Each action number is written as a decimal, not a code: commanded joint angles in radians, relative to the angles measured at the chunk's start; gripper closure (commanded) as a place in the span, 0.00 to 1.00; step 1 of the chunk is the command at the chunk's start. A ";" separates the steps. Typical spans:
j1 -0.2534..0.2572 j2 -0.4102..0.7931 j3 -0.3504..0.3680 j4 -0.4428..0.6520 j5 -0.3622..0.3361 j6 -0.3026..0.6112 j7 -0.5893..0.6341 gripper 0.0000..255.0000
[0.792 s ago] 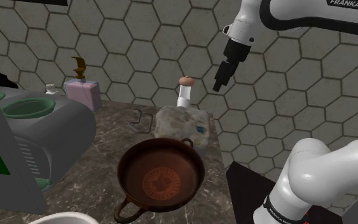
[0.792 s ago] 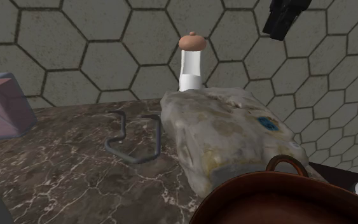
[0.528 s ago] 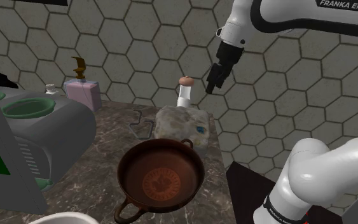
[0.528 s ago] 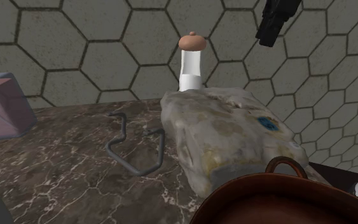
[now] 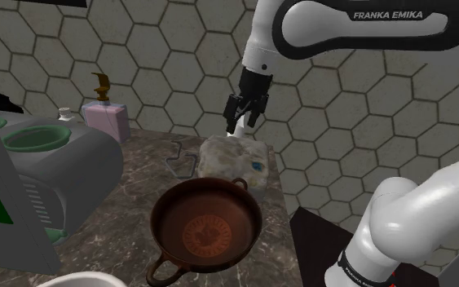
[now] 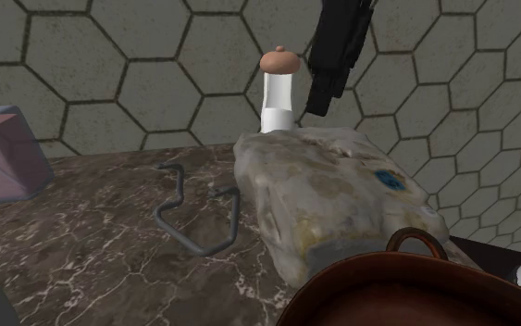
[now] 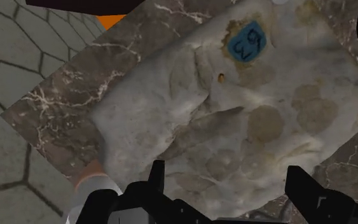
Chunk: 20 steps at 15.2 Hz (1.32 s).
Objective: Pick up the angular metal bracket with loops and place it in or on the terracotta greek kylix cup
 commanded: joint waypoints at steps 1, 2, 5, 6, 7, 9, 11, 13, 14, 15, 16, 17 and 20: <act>-0.003 0.065 0.035 0.035 0.011 0.023 0.067 0.00; -0.005 0.098 0.051 0.053 0.015 0.035 0.099 0.00; -0.009 0.202 0.099 0.114 0.017 0.068 0.195 0.00; -0.010 0.238 0.113 0.137 0.015 0.078 0.227 0.00; -0.012 0.275 0.128 0.162 0.012 0.087 0.259 0.00; -0.012 0.352 0.154 0.215 0.001 0.103 0.325 0.00; -0.009 0.431 0.176 0.274 -0.015 0.116 0.391 0.00; -0.003 0.514 0.194 0.340 -0.036 0.125 0.456 0.00; 0.003 0.556 0.201 0.375 -0.047 0.128 0.489 0.00; 0.005 0.568 0.202 0.385 -0.051 0.128 0.498 0.00; 0.007 0.571 0.202 0.375 -0.052 0.141 0.499 0.00; 0.008 0.574 0.202 0.365 -0.053 0.154 0.499 0.00; 0.010 0.584 0.204 0.336 -0.056 0.192 0.502 0.00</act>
